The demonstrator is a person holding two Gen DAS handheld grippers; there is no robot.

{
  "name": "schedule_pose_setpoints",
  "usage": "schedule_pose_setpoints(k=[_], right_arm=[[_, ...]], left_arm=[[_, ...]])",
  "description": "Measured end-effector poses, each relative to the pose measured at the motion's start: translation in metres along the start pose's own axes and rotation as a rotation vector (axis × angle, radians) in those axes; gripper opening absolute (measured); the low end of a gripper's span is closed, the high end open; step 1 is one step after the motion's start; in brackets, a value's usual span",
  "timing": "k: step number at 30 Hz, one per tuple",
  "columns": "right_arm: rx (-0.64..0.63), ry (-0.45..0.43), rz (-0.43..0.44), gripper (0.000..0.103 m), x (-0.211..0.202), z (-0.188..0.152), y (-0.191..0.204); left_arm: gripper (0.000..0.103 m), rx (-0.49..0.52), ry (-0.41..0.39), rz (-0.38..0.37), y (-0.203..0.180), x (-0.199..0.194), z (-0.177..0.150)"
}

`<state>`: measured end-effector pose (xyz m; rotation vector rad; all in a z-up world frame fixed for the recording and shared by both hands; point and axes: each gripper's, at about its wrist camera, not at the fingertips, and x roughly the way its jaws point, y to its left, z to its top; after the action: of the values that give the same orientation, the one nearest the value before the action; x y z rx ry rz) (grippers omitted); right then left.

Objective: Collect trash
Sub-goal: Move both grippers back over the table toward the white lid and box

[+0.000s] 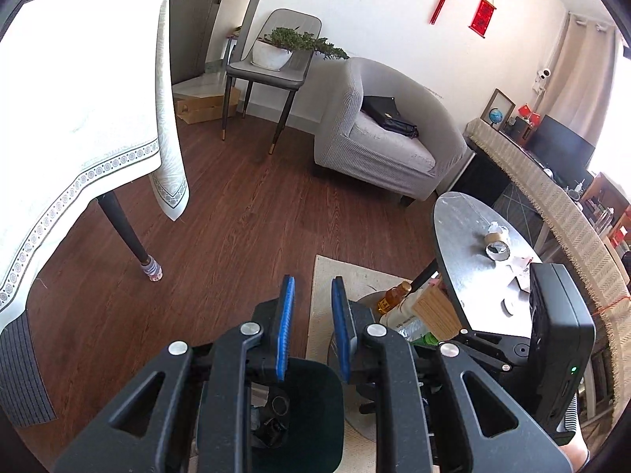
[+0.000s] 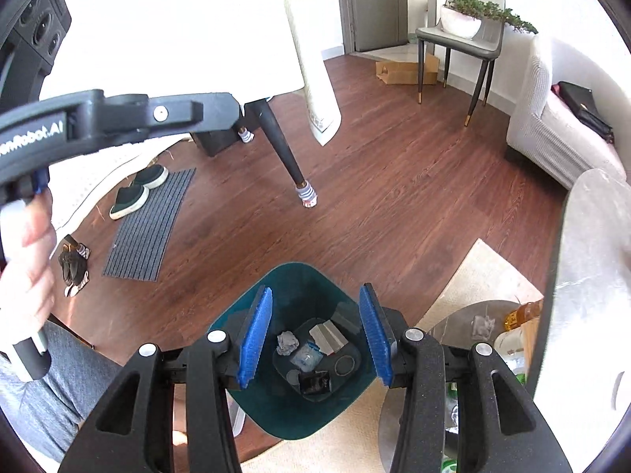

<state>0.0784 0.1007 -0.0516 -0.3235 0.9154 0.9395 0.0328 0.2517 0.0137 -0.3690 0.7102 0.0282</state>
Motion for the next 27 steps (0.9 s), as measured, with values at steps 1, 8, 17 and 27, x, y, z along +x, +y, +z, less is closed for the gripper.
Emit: schedule_pose_setpoints(k=[1, 8, 17, 27], right_arm=[[0.001, -0.014, -0.005, 0.046, -0.006, 0.001, -0.003], [0.094, -0.137, -0.031, 0.047, -0.051, 0.005, -0.035], [0.202, -0.239, -0.132, 0.052, -0.109, -0.009, -0.092], [0.313, -0.268, -0.248, 0.057, -0.153, -0.054, -0.154]], left_arm=[[0.02, 0.007, -0.008, -0.001, -0.003, 0.0, 0.001], [0.022, 0.053, -0.037, -0.013, -0.035, 0.002, 0.007], [0.036, 0.122, -0.026, -0.038, -0.09, 0.022, 0.002], [0.051, 0.21, 0.002, -0.118, -0.163, 0.051, -0.012]])
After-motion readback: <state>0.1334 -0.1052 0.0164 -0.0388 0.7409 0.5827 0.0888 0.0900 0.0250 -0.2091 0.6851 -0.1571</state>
